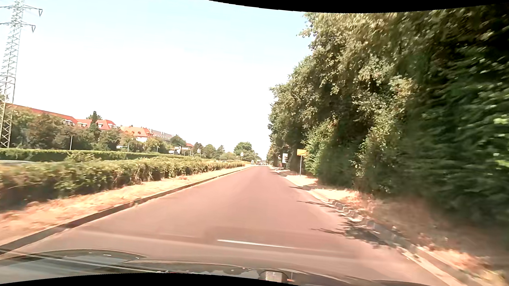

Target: Follow the waypoints while adhering to traffic rules and regulations

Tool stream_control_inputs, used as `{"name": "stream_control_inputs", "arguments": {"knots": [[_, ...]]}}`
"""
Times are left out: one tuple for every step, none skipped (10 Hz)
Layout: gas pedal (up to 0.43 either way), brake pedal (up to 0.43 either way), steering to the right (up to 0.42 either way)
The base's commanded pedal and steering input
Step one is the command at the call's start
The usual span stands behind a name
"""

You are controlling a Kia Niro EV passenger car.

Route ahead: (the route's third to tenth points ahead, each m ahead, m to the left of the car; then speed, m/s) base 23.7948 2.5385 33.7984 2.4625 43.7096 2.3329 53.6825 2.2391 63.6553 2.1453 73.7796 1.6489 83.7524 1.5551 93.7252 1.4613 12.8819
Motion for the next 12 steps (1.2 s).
{"name": "stream_control_inputs", "arguments": {"knots": [[0.087,0.0,0.0],[0.087,0.0,0.0],[0.087,0.0,-0.001],[0.087,0.0,-0.001],[0.087,0.0,-0.001],[0.087,0.0,-0.001],[0.087,0.0,-0.001],[0.087,0.0,-0.001],[0.087,0.0,-0.001],[0.098,0.0,-0.001],[0.13,0.0,-0.001],[0.138,0.0,-0.001]]}}
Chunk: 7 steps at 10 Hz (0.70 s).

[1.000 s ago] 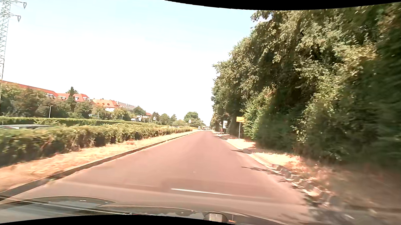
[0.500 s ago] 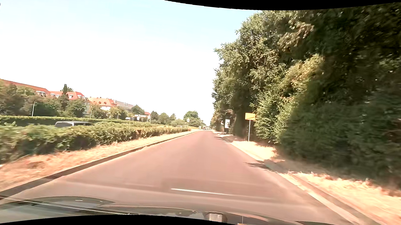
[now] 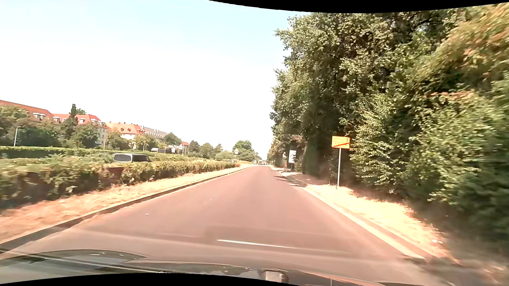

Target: Follow the waypoints while adhering to traffic rules and regulations

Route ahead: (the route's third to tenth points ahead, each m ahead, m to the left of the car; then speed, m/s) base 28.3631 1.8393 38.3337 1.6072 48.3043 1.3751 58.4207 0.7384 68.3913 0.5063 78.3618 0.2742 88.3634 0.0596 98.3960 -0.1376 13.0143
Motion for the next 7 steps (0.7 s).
{"name": "stream_control_inputs", "arguments": {"knots": [[0.138,0.0,-0.001],[0.157,0.0,-0.001],[0.177,0.0,-0.001],[0.189,0.0,-0.001],[0.209,0.0,-0.001],[0.22,0.0,-0.001],[0.228,0.0,-0.001]]}}
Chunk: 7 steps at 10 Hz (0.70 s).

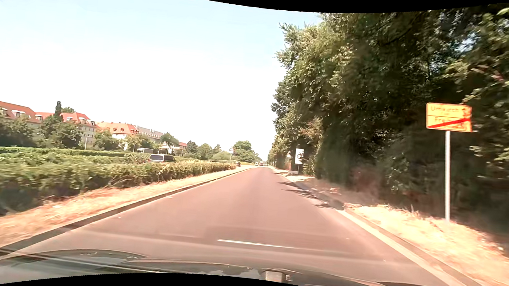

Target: Follow the waypoints while adhering to traffic rules and regulations

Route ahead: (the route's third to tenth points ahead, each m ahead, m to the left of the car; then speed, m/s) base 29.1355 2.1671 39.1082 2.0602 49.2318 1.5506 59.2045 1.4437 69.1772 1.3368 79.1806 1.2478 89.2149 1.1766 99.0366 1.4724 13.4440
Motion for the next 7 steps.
{"name": "stream_control_inputs", "arguments": {"knots": [[0.228,0.0,-0.001],[0.248,0.0,-0.001],[0.26,0.0,-0.001],[0.268,0.0,-0.001],[0.268,0.0,-0.001],[0.268,0.0,-0.001],[0.268,0.0,-0.001]]}}
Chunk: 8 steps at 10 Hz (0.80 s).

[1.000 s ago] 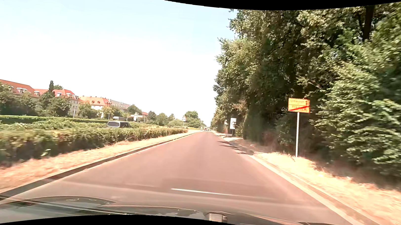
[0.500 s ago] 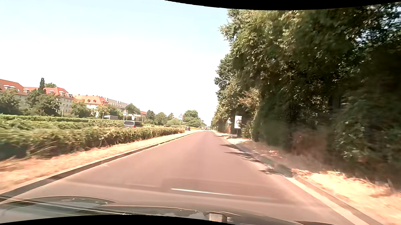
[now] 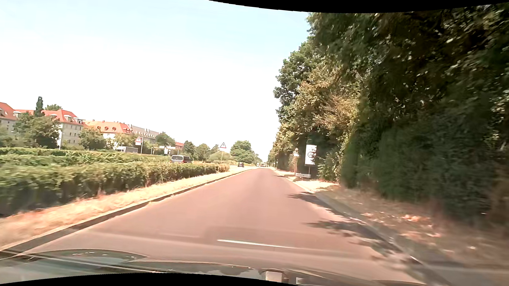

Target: Follow the waypoints while adhering to traffic rules and regulations

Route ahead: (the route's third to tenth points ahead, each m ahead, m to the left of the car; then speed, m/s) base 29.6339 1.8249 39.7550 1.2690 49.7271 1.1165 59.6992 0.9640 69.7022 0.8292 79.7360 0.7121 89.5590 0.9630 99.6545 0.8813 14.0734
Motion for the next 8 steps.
{"name": "stream_control_inputs", "arguments": {"knots": [[0.268,0.0,-0.001],[0.268,0.0,-0.001],[0.268,0.0,-0.001],[0.28,0.0,-0.001],[0.28,0.0,-0.001],[0.28,0.0,-0.001],[0.28,0.0,-0.001],[0.28,0.0,-0.001]]}}
